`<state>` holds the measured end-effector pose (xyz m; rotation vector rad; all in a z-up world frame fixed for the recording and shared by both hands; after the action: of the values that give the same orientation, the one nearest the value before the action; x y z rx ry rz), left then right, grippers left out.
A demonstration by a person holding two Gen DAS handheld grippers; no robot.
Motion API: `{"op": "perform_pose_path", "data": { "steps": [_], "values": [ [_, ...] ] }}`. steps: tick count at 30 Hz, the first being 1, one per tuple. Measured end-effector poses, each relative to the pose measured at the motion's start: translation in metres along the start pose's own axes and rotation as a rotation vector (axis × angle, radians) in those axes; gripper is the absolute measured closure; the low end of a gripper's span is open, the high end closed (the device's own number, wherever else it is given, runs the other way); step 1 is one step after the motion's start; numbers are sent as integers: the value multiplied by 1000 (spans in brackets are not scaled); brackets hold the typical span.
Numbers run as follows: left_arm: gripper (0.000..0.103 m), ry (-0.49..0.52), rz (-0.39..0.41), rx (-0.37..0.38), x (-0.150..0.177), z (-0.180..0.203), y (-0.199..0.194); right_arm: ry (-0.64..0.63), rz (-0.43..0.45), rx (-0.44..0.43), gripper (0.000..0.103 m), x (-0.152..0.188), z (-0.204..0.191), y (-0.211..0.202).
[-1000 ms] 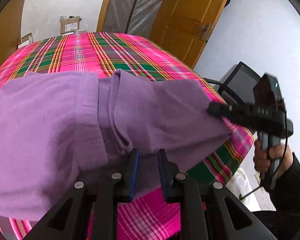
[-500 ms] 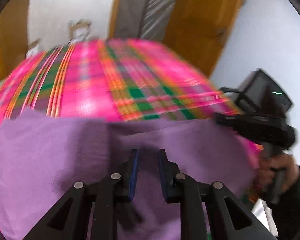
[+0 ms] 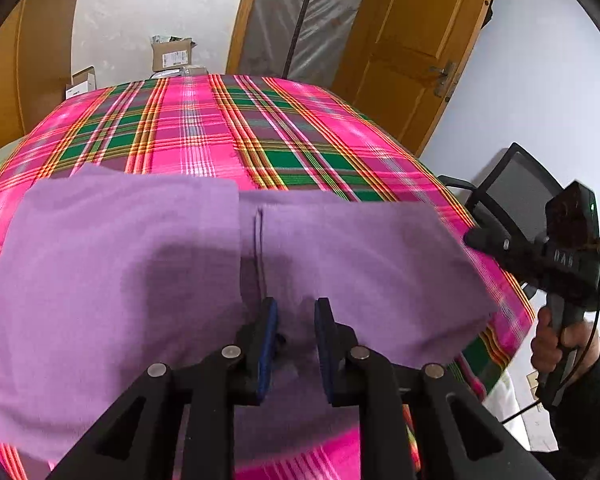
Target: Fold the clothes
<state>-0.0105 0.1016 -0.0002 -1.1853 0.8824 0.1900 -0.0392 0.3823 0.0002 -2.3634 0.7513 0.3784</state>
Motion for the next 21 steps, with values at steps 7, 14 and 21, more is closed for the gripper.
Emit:
{"op": "perform_pose_path", "data": {
  "steps": [7, 14, 21],
  "values": [
    [82, 29, 11, -47, 10, 6, -1, -153, -50, 92, 94, 46, 5, 1],
    [79, 74, 30, -99, 14, 15, -1, -299, 30, 138, 95, 57, 0, -2],
    [76, 17, 38, -21, 15, 7, -11, -189, 19, 134, 92, 47, 4, -15]
  ]
}}
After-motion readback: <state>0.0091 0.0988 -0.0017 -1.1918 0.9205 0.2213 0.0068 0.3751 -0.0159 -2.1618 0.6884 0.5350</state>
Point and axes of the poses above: each gripper's, at about its wrist camera, not at the fingertips, and y roughly the way its jaws point, z to its right, x to its underside, the point moved 4 cm from there along y, roughly the way its jaws point, and after that the axes turned 13 degrees about y, right-handed, at the moved point
